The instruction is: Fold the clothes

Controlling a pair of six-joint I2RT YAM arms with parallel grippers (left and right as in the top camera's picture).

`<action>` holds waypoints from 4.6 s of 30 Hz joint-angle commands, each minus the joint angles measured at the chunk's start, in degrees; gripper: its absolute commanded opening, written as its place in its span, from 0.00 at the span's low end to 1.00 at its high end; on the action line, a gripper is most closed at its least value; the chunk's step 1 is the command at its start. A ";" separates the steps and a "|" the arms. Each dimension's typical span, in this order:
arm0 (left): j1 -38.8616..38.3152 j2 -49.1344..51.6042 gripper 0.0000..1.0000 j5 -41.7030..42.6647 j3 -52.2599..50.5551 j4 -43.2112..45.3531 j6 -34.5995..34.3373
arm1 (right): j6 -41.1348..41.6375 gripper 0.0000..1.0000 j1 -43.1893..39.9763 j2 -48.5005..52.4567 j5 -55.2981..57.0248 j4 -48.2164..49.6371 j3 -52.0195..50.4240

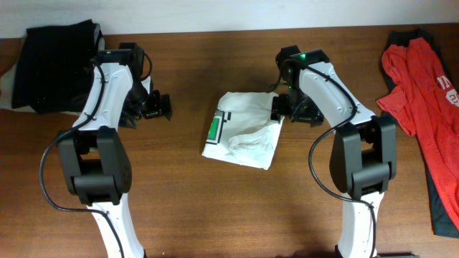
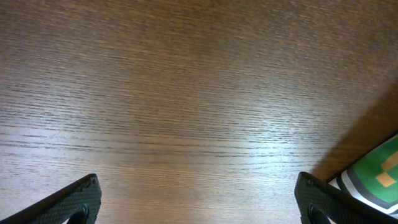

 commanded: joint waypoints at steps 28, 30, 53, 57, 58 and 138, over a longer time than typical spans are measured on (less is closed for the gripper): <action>-0.59 0.26 0.99 0.63 -0.28 -0.07 -0.13 | 4.66 0.99 28.35 -5.88 4.72 6.38 0.11; -0.59 0.26 0.99 0.66 -0.28 -0.09 -0.13 | 5.49 1.00 28.50 -5.14 4.28 6.16 0.09; -0.59 0.26 0.99 0.63 -0.28 -0.39 -0.13 | 10.47 0.04 23.19 -2.49 8.81 -3.39 -0.55; -0.59 0.26 0.99 0.63 -0.28 -0.39 -0.13 | 11.08 0.04 20.76 -2.49 8.83 -4.68 -3.02; -0.59 0.26 0.99 0.63 -0.28 -0.39 -0.13 | 12.04 0.04 19.87 -2.49 9.22 -4.63 -4.85; 11.08 10.88 0.01 0.85 20.70 16.17 21.86 | -3.65 0.99 -11.98 -23.63 -4.83 2.91 -26.75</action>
